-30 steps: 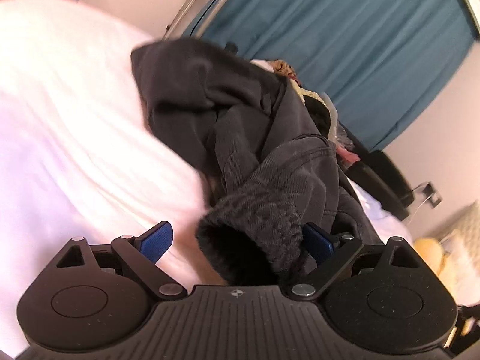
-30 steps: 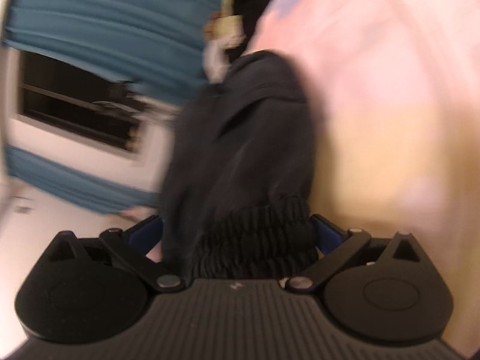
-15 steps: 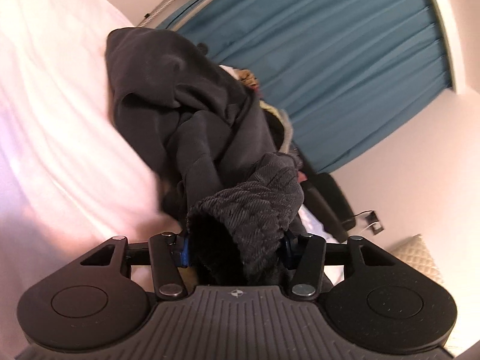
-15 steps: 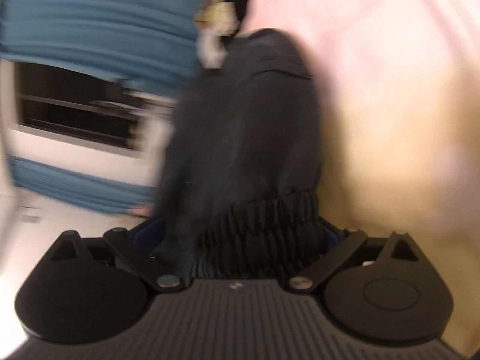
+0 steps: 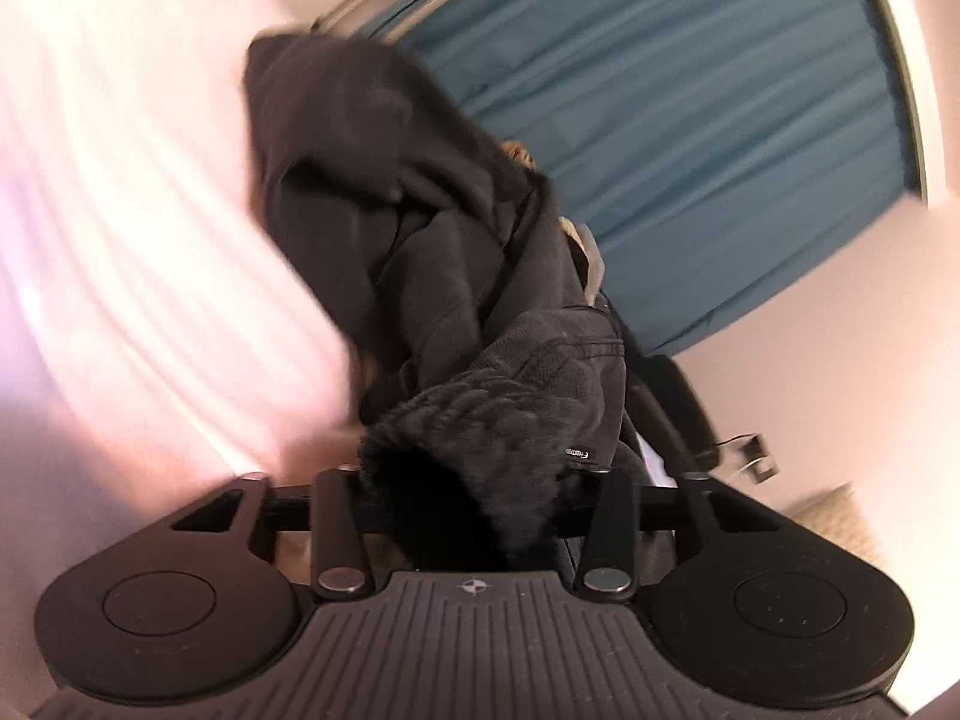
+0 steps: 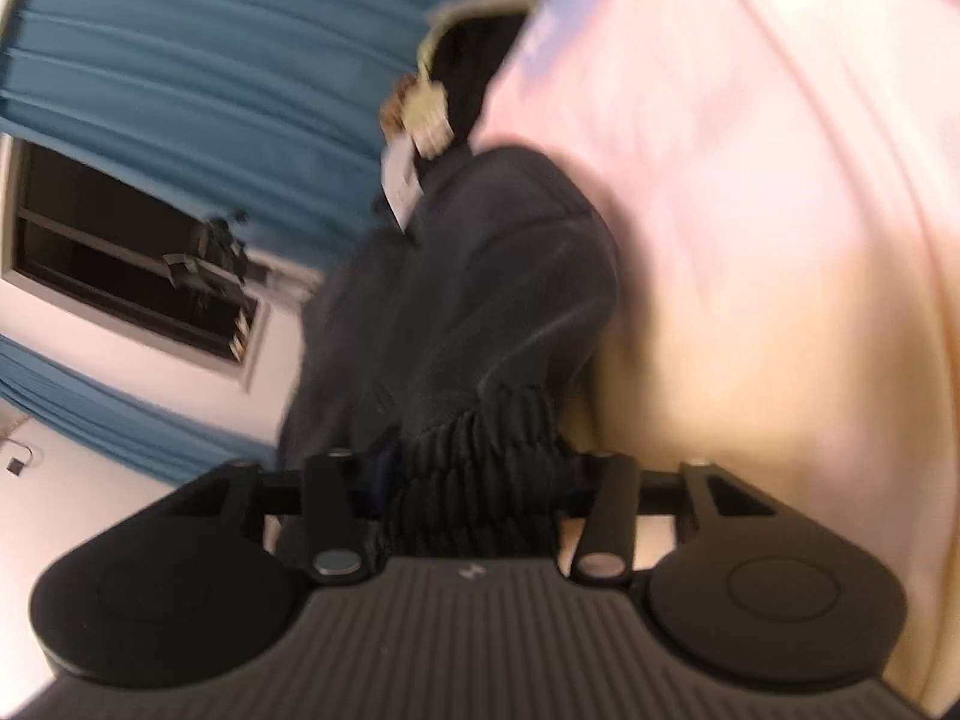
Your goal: Fold clothes
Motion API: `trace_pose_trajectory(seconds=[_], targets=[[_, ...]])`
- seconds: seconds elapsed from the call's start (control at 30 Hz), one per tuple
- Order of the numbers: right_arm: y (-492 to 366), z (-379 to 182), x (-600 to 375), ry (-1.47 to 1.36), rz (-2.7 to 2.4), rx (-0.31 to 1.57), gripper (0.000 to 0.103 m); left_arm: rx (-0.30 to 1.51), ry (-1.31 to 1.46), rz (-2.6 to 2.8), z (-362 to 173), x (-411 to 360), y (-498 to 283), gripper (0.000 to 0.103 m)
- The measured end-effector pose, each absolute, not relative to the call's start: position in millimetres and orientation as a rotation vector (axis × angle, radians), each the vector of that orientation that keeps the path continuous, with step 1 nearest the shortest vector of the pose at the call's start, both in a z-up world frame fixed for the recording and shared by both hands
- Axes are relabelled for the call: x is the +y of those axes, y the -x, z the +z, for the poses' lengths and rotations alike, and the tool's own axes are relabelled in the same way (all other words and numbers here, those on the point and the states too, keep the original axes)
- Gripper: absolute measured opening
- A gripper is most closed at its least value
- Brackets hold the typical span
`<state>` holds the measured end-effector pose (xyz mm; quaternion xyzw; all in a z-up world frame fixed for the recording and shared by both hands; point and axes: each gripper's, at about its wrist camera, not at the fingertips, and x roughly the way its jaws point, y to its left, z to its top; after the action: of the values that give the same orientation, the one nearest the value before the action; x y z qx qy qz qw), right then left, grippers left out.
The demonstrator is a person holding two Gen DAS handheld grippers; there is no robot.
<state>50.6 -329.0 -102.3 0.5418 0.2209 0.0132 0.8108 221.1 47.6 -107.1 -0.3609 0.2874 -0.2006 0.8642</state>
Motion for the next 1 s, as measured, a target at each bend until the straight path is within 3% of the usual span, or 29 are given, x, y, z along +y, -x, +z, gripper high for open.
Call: trace_pose_trajectory(seconds=[0.1,0.4,0.53,0.57,0.63,0.87,1.0], targets=[[-45.5,-88.2,-334.1,-1.157,0.006,0.413,0.037,0.561,0.726,-0.423,-84.4,40.4,-196.0,0.016],[1.5,-29.7,-395.7,-1.152,-0.105,0.057,0.028,0.362,0.588,-0.688,15.1,-35.5,-75.1,0.016],[48.5,25.3,-434.2,-1.067,-0.095,-0.062,0.027,0.311,0.576,-0.815,49.3,-76.3,-36.0,0.016],[61.6,42.4,-443.7,-1.042,-0.091,-0.093,0.017,0.304,0.600,-0.854,56.2,-83.0,-29.0,0.016],[80.6,83.1,-459.3,-0.983,-0.078,-0.159,0.016,0.285,0.655,-0.931,71.6,-94.2,-12.9,0.016],[62.0,219.7,-434.5,-0.722,0.049,-0.183,0.016,0.168,0.786,-1.009,106.5,-86.5,-1.6,0.017],[3.7,237.6,-375.8,-0.628,0.074,-0.104,0.016,0.157,0.895,-0.868,94.5,-36.3,-30.5,0.017]])
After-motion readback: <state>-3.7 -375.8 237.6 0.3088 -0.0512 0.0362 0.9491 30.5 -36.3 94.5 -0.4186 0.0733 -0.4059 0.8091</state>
